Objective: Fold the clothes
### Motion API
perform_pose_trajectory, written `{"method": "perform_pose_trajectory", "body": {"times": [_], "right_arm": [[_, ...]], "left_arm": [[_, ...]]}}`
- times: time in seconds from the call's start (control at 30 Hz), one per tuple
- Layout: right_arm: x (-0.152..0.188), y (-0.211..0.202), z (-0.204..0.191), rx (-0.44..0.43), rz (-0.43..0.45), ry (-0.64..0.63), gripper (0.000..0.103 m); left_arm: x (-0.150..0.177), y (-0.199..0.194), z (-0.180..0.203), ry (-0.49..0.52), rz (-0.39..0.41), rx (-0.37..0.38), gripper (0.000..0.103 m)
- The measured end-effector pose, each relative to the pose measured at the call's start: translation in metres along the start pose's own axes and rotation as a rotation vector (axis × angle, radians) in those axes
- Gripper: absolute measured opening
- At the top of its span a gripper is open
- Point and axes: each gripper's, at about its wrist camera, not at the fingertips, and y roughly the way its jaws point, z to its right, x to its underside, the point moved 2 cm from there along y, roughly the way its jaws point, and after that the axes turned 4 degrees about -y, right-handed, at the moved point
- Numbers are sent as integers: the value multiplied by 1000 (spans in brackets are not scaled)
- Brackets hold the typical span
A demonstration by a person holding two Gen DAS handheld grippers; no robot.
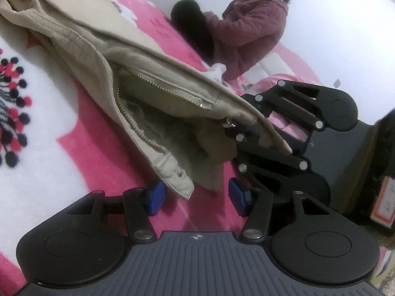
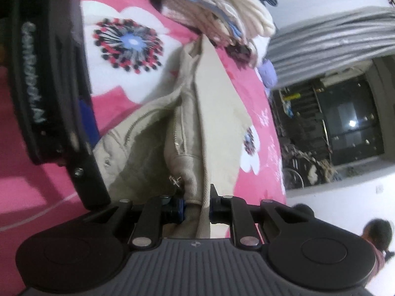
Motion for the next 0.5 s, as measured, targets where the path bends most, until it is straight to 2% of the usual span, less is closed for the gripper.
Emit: {"method": "perform_pose_trajectory", "body": {"times": [0.07,0.17,0.3,0.4,0.5], "right_arm": [[1,0,-6,-27,22,-19,19],[0,0,-13,-68,56,-57,19],[-3,-5,-27,-96,104,-141,19],[-5,-2,-40,-104,114,-193,20],[-5,-2,-59,-69,117,-258,29]], "left_arm": [[0,-2,-1,12,-3,-9,54],[7,-3,-2,69,-32,-71,52],[11,-6,0,110,-36,-85,52],[12,-11,-3,103,-57,-81,52],[16,-27,-7,83,-84,-96,52]]}}
